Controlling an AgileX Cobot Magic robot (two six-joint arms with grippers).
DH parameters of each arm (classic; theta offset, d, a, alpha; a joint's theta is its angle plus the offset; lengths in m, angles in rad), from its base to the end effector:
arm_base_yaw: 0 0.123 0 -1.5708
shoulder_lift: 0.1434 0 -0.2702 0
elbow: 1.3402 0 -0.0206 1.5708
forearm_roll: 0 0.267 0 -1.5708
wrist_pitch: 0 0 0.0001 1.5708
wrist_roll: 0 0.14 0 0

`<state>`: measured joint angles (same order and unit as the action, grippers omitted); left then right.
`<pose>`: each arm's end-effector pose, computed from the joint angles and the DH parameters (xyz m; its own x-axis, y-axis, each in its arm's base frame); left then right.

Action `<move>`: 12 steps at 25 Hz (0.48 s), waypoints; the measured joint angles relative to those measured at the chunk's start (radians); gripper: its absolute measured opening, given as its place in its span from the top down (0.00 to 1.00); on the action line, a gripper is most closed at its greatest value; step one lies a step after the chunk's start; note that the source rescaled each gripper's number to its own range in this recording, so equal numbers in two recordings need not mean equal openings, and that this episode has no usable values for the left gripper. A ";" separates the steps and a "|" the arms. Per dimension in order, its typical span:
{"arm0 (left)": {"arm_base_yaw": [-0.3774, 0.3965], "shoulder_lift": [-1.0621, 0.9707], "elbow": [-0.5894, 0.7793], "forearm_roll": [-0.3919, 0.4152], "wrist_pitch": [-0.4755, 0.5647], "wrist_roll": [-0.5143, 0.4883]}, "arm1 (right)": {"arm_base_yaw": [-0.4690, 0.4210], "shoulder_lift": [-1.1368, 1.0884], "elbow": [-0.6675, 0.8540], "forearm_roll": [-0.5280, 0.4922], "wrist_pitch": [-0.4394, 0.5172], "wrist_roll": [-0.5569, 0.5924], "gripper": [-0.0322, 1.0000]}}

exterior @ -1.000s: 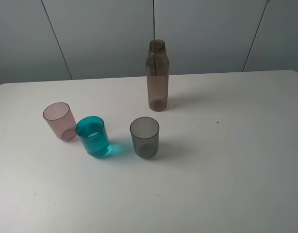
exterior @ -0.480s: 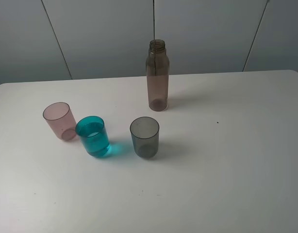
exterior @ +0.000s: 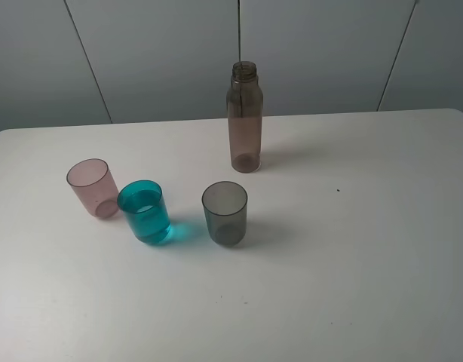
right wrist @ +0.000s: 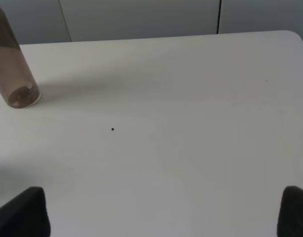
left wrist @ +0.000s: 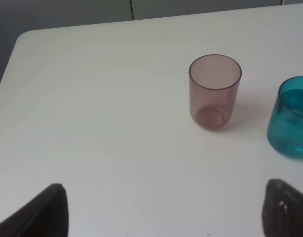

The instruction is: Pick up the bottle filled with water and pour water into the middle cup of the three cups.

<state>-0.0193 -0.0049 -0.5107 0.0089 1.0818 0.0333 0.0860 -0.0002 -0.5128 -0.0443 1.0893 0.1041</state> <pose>0.0649 -0.0002 0.2640 -0.4600 0.0464 -0.8867 0.0296 0.9989 0.0369 0.0650 0.0001 0.2636 -0.4704 0.0432 -0.8814 -0.0121 0.9984 0.0553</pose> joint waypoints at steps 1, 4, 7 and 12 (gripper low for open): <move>0.000 0.000 0.000 0.000 0.000 0.000 | 0.000 0.000 0.000 0.000 0.000 0.000 0.00; 0.000 0.000 0.000 0.000 0.000 0.000 | 0.000 0.000 0.000 0.000 0.000 0.000 0.00; 0.000 0.000 0.000 0.000 0.000 0.000 | 0.000 0.000 0.000 0.000 0.000 0.000 0.00; 0.000 0.000 0.000 0.000 0.000 0.000 | 0.000 0.000 0.000 0.000 0.000 0.000 0.00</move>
<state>-0.0193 -0.0049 -0.5107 0.0089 1.0818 0.0333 0.0860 -0.0002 -0.5128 -0.0443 1.0893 0.1041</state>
